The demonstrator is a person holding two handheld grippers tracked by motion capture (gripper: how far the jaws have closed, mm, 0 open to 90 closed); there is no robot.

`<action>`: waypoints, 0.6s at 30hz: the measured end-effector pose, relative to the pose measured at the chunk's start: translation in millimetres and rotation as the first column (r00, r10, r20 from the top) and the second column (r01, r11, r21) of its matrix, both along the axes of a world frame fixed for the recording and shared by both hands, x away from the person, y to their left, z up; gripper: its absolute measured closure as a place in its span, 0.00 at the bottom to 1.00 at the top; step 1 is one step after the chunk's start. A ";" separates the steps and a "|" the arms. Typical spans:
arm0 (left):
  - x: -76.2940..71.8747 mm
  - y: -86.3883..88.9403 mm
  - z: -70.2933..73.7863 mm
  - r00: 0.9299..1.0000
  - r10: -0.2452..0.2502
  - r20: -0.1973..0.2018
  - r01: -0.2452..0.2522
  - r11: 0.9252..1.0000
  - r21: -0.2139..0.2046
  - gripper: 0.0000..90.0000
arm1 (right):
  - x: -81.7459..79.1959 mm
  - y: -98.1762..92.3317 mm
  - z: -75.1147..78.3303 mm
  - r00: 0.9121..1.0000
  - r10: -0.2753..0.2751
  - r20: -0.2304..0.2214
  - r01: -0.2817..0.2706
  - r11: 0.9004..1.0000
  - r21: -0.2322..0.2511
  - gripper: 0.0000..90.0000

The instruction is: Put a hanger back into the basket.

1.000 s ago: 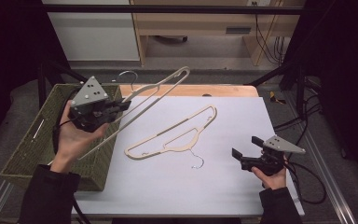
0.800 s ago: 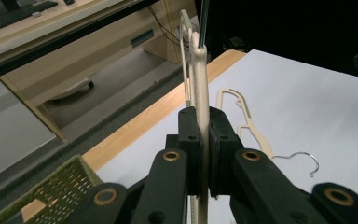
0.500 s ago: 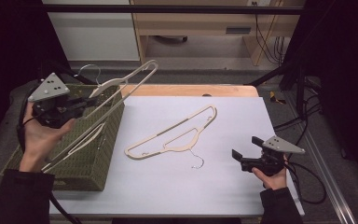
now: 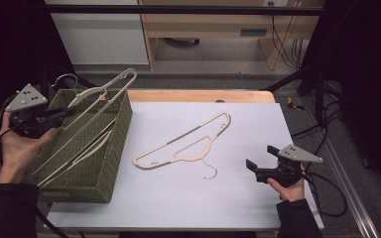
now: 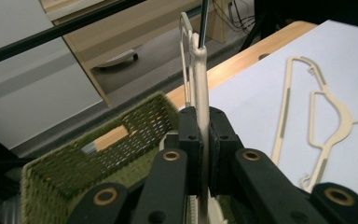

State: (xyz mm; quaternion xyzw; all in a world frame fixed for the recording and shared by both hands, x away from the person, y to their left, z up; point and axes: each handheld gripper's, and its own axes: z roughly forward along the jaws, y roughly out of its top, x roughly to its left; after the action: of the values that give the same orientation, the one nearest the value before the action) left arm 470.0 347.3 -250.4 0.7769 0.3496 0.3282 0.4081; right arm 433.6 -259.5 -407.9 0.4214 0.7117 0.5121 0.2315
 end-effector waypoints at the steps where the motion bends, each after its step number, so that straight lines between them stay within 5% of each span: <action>1: 0.5 3.8 -2.1 1.000 0.001 0.001 -0.001 1.000 0.007 0.95 | 0.0 0.0 0.0 1.000 0.000 0.000 0.000 1.000 0.000 0.06; 18: 12.9 45.0 -41.3 0.997 0.065 -0.041 -0.063 0.997 0.052 0.95 | 0.3 -0.2 0.1 1.000 -0.002 -0.005 0.002 1.000 0.005 0.06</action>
State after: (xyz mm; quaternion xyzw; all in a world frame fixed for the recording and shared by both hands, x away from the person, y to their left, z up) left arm 482.9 392.3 -291.6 0.7820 0.3746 0.3333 0.3702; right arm 433.9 -259.7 -407.8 0.4238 0.7108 0.5125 0.2290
